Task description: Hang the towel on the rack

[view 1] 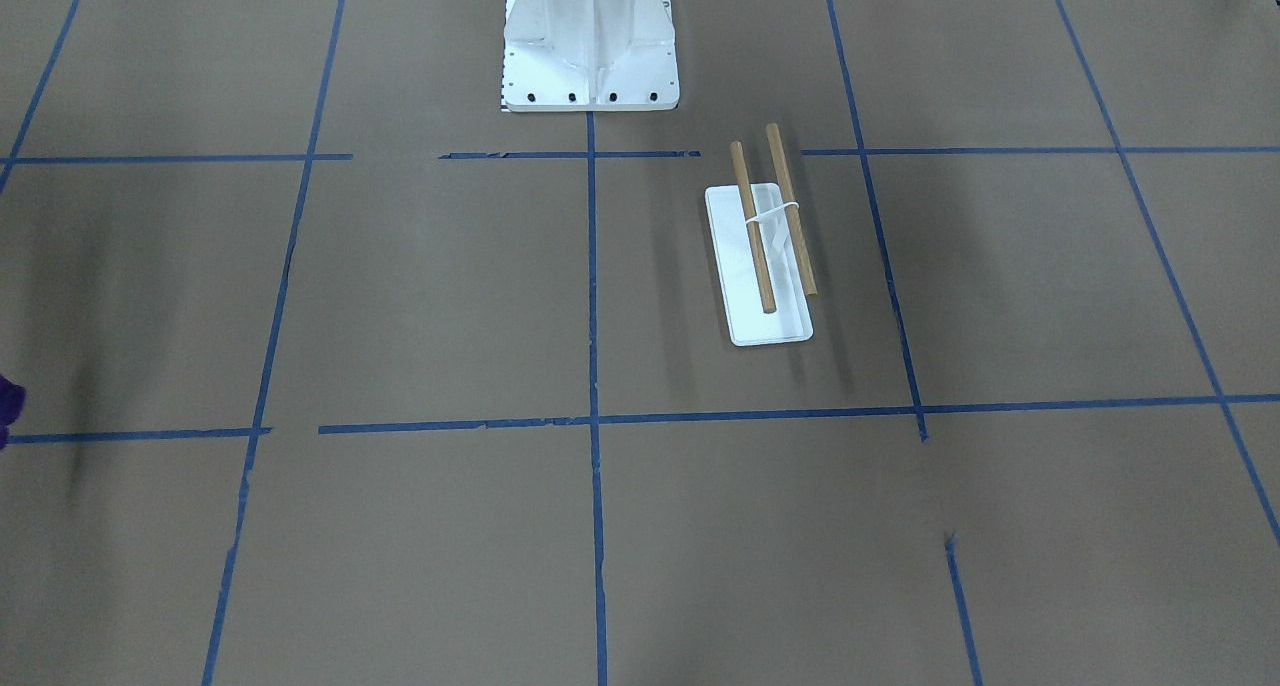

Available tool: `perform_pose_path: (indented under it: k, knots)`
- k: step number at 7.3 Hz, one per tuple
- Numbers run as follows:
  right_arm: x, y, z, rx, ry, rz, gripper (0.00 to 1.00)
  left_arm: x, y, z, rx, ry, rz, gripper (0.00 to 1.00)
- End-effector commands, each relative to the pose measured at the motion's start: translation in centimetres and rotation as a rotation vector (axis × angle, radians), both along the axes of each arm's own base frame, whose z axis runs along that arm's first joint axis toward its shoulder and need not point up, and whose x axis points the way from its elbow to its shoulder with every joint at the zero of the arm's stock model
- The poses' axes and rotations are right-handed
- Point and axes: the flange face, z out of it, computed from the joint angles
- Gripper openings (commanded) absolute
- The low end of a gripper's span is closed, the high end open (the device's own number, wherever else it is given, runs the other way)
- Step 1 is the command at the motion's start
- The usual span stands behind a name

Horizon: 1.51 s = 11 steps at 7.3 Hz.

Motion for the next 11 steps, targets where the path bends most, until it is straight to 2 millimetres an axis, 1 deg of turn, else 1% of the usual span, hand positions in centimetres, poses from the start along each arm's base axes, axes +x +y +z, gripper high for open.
perform_pose_path:
  k: [1,2,3,4,5,6,7,8,9,10,11]
  knots:
    - [-10.3,2.4,-10.6,-0.048,-0.113,0.050,0.00,4.8,-0.4,-2.4,0.007,0.091,-0.055,1.00]
    - [-13.3,4.6,-13.7,-0.029,-0.144,0.086,0.00,7.4,-0.1,-3.6,0.022,0.144,-0.066,1.00]
    - [-15.3,6.3,-15.8,-0.009,-0.168,0.102,0.00,10.4,0.4,-5.3,0.026,0.240,-0.102,1.00]
    - [-17.2,8.6,-17.7,0.005,-0.200,0.122,0.00,13.5,1.4,-6.7,0.004,0.357,-0.134,1.00]
    - [-19.5,11.8,-20.1,0.026,-0.246,0.141,0.00,17.0,2.6,-9.2,-0.065,0.503,-0.156,1.00]
    - [-21.6,14.9,-21.9,0.032,-0.291,0.140,0.00,19.8,2.4,-12.5,-0.170,0.620,-0.183,1.00]
    - [-23.3,18.0,-23.5,0.030,-0.338,0.153,0.00,22.8,2.4,-15.3,-0.249,0.680,-0.175,1.00]
    - [-25.0,20.7,-24.4,0.040,-0.365,0.163,0.00,26.0,2.9,-17.3,-0.309,0.714,-0.158,1.00]
    - [-26.7,22.4,-24.6,0.048,-0.368,0.182,0.00,30.4,3.4,-20.0,-0.352,0.762,-0.192,1.00]
    - [-27.2,23.2,-24.6,0.062,-0.365,0.181,0.00,36.2,4.8,-23.6,-0.440,0.822,-0.189,1.00]
    - [-27.4,24.2,-24.9,0.069,-0.371,0.161,0.00,40.6,6.8,-26.9,-0.538,0.871,-0.174,1.00]
